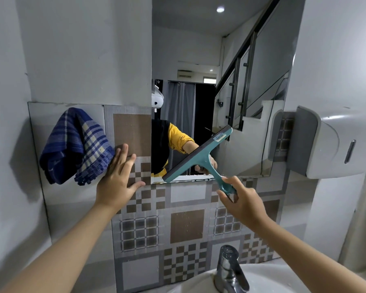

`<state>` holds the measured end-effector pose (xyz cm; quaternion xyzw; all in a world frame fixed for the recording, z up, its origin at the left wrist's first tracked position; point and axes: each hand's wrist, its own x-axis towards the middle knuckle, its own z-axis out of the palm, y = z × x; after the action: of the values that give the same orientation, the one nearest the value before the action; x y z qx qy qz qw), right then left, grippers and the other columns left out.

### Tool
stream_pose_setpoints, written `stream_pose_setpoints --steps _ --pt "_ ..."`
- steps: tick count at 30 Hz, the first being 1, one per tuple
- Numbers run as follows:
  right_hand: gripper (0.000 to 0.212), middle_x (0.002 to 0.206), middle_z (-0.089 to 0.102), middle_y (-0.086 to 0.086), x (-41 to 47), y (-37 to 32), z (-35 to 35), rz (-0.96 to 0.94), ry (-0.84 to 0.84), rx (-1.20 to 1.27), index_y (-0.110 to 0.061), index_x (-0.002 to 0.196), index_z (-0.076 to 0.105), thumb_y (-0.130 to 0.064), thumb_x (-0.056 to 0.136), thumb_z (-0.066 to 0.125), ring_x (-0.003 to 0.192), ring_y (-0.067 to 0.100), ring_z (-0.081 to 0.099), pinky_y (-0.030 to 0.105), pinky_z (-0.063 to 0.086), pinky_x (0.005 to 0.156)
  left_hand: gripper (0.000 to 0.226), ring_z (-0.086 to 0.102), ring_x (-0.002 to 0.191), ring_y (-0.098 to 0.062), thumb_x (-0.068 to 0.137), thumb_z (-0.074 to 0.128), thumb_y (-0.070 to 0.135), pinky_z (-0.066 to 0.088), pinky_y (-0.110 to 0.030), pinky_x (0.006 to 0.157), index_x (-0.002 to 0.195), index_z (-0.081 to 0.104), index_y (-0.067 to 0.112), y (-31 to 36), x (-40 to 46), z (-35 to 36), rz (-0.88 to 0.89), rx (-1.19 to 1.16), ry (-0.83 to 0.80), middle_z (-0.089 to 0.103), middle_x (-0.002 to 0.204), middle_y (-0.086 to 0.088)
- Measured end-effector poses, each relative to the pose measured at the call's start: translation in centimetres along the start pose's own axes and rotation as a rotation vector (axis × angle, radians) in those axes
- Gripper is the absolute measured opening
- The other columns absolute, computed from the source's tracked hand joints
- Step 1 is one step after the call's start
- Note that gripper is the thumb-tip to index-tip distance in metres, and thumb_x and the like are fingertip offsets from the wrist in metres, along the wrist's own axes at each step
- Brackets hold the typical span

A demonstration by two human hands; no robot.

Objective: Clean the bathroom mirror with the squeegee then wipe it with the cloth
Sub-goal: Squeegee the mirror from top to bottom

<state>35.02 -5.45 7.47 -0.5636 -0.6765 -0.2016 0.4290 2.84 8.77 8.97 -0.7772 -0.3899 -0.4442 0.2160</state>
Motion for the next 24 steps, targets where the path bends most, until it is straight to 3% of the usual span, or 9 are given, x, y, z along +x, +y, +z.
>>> stream_pose_setpoints --steps 2,4,7,10,13,16,20,24 --pt "0.045 0.066 0.065 -0.004 0.0 0.7 -0.7 -0.029 0.006 -0.019 -0.025 0.113 0.045 -0.023 0.08 0.076 0.037 0.016 0.051 0.034 0.051 0.034 0.083 0.022 0.141 -0.028 0.065 0.08 0.037 0.037 -0.039 0.099 0.133 0.045 0.005 0.0 0.0 0.1 0.003 0.002 -0.001 0.022 0.154 -0.015" --pt "0.044 0.069 0.068 -0.002 0.0 1.2 -1.3 -0.048 -0.001 -0.021 -0.022 0.112 0.048 -0.022 0.079 0.077 0.036 0.013 0.051 0.029 0.05 0.034 0.083 0.022 0.141 -0.029 0.064 0.081 0.036 0.037 -0.04 0.099 0.132 0.045 0.004 0.0 0.0 0.1 0.005 0.004 0.002 0.022 0.153 -0.016" --pt "0.039 0.07 0.062 -0.01 -0.2 2.1 -1.8 -0.034 0.002 -0.037 -0.012 0.11 0.058 -0.021 0.078 0.078 0.037 -0.002 0.042 0.014 0.038 0.037 0.083 0.023 0.14 -0.031 0.064 0.081 0.035 0.037 -0.043 0.1 0.132 0.045 0.003 0.1 0.0 0.1 0.011 0.01 0.007 0.023 0.153 -0.018" --pt "0.037 0.069 0.062 -0.011 -0.8 3.1 -2.5 0.01 0.008 -0.049 -0.012 0.108 0.06 -0.023 0.077 0.079 0.038 0.001 0.046 0.014 0.037 0.038 0.084 0.021 0.141 -0.032 0.065 0.08 0.035 0.034 -0.043 0.102 0.133 0.043 0.003 0.1 0.0 0.1 0.017 0.02 0.007 0.021 0.154 -0.019" --pt "0.035 0.064 0.054 -0.017 -1.8 4.6 -3.4 0.066 0.043 -0.057 -0.01 0.103 0.062 -0.018 0.074 0.081 0.038 -0.006 0.035 0.011 0.027 0.04 0.084 0.022 0.141 -0.033 0.065 0.08 0.035 0.036 -0.044 0.101 0.133 0.043 0.003 0.1 0.0 0.1 0.023 0.022 0.011 0.021 0.153 -0.019" --pt "0.033 0.053 0.046 -0.019 -3.1 6.5 -4.2 0.155 0.058 -0.042 -0.011 0.101 0.061 -0.016 0.075 0.08 0.037 0.001 0.037 0.014 0.03 0.037 0.084 0.023 0.14 -0.034 0.065 0.081 0.034 0.035 -0.045 0.102 0.132 0.043 0.002 0.1 0.0 0.2 0.028 0.035 0.01 0.021 0.153 -0.02" --pt "0.032 0.067 0.052 -0.022 -4.8 8.0 -4.9 0.191 0.045 0.014 -0.008 0.102 0.06 -0.011 0.076 0.079 0.04 0.009 0.049 0.011 0.037 0.036 0.084 0.022 0.14 -0.035 0.065 0.08 0.035 0.037 -0.047 0.102 0.133 0.043 0.001 0.0 0.0 0.3 0.028 0.052 0.003 0.02 0.154 -0.02" --pt "0.028 0.076 0.061 -0.009 -5.2 7.7 -4.7 0.253 0.04 0.1 -0.011 0.1 0.059 -0.013 0.078 0.076 0.061 0.0 0.06 0.009 0.044 0.043 0.085 0.019 0.142 -0.034 0.066 0.08 0.033 0.035 -0.048 0.104 0.134 0.042 0.001 0.1 -0.1 0.3 0.02 0.055 -0.003 0.018 0.154 -0.02"
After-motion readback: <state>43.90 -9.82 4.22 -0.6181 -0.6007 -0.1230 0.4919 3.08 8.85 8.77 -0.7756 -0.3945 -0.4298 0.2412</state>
